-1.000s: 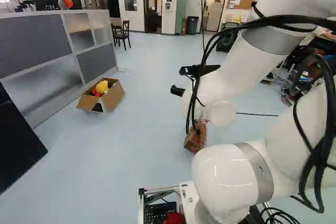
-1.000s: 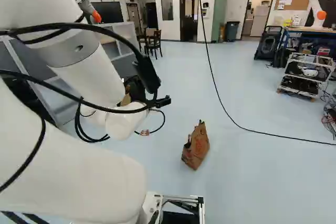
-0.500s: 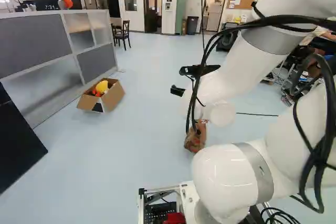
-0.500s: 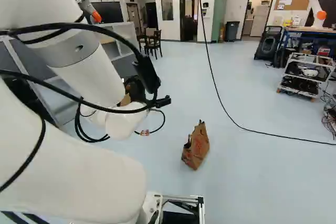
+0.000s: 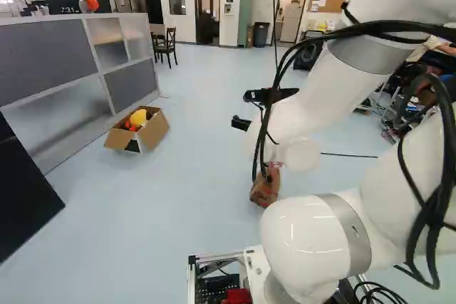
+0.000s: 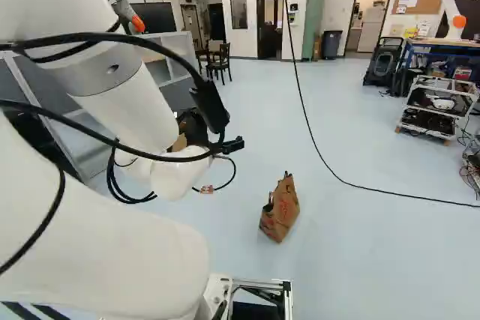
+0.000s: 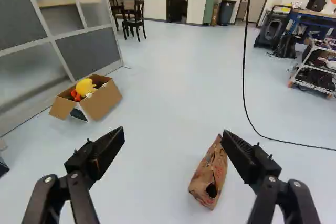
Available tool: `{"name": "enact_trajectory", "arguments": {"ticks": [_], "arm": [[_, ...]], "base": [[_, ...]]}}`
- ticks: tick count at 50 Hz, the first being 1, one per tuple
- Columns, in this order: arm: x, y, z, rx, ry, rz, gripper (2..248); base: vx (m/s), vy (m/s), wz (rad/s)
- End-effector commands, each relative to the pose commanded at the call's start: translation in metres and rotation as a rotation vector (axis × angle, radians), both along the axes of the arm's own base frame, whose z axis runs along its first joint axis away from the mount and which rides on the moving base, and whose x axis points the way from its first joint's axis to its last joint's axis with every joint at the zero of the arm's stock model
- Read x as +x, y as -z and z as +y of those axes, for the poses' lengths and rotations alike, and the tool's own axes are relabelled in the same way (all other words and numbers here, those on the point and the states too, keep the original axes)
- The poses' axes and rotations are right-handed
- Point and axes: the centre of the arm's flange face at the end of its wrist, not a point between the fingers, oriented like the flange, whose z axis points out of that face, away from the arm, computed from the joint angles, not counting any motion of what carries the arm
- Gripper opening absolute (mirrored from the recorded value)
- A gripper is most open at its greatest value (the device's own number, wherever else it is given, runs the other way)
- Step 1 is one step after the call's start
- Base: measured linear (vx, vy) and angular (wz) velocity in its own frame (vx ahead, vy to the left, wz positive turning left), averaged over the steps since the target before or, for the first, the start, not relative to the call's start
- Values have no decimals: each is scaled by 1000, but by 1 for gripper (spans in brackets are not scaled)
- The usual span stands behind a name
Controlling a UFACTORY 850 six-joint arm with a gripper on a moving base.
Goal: Pick up the grocery bag from the ground
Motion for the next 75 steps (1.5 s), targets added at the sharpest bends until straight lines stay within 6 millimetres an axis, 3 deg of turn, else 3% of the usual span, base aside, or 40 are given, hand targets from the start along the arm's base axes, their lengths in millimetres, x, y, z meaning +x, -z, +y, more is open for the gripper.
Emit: {"name": "enact_trajectory", "arguments": {"ticks": [25,75], "arm": [[34,-4,-10,0,32,13,247],[130,-7,-46,1,114,16,247]], "base": [[0,0,0],[0,0,0]]}}
